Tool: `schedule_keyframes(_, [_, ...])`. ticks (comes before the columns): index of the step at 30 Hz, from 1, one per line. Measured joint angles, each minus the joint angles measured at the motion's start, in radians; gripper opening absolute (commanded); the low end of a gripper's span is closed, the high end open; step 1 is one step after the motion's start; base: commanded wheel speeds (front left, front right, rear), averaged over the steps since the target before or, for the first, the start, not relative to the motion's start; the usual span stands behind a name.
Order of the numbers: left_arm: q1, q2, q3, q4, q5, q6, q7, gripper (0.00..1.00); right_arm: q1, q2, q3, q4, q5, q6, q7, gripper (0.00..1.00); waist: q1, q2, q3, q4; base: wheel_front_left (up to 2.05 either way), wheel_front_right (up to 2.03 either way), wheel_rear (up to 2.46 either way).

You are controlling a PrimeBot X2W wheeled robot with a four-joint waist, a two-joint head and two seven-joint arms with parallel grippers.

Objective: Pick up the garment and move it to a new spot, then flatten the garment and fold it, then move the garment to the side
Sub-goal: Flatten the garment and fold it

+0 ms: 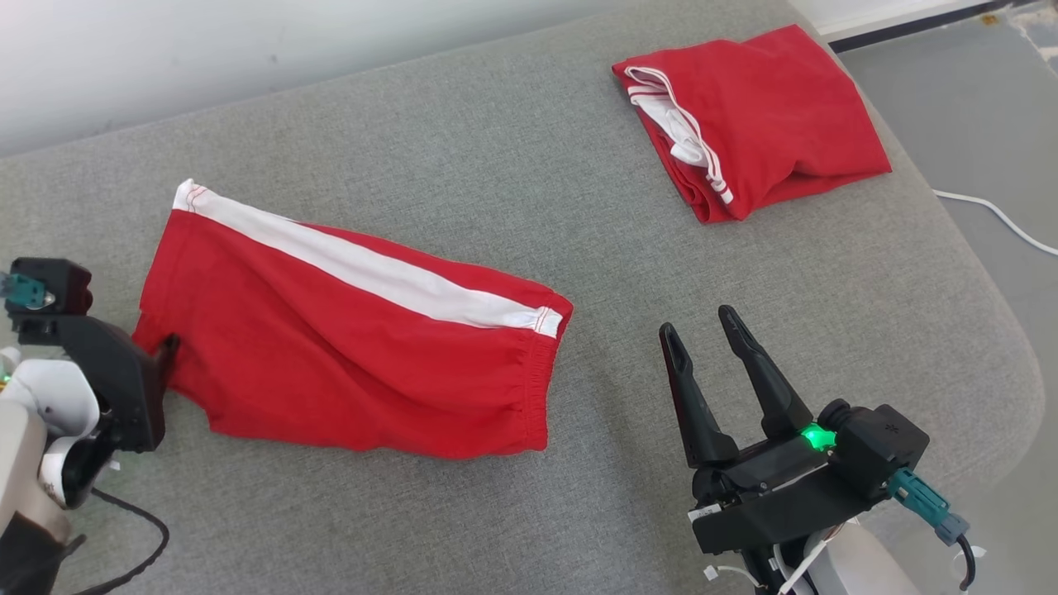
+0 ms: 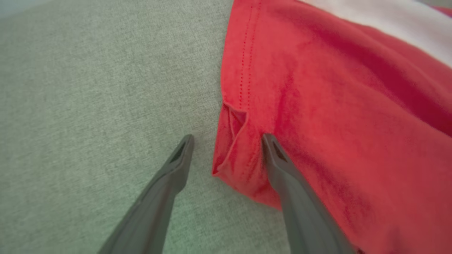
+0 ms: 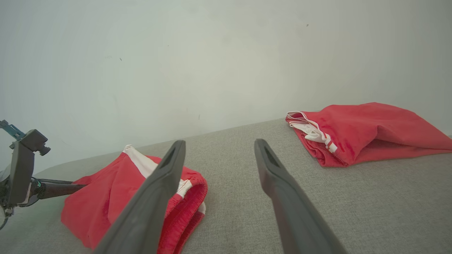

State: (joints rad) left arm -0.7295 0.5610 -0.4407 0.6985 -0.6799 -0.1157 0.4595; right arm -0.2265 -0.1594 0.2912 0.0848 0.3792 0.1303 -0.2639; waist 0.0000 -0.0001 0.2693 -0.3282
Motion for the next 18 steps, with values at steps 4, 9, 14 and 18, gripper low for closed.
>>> schedule_keyframes(4, [0.023,-0.013,0.02,-0.029,-0.04,0.01,0.002,0.0,0.0,0.001,-0.005,0.003,-0.003,0.0,0.0,1.0,0.0,0.0,-0.01,0.006,0.0,0.0,0.0])
schedule_keyframes(9, [0.05,-0.033,0.039,-0.084,-0.055,0.025,-0.059,0.0,0.001,-0.01,-0.017,0.005,-0.006,0.0,0.0,1.0,0.0,0.0,-0.03,0.032,0.0,0.0,0.0])
schedule_keyframes(14, [0.108,-0.053,0.058,-0.158,-0.061,0.053,-0.136,0.0,0.012,-0.02,-0.035,0.007,-0.01,0.0,0.0,1.0,0.0,0.0,-0.057,0.068,0.0,0.0,0.0])
schedule_keyframes(18, [0.186,-0.062,0.067,-0.223,-0.073,0.074,-0.17,0.0,0.036,-0.022,-0.062,0.012,-0.013,0.0,0.0,1.0,0.0,0.0,-0.081,0.104,0.0,0.0,0.0])
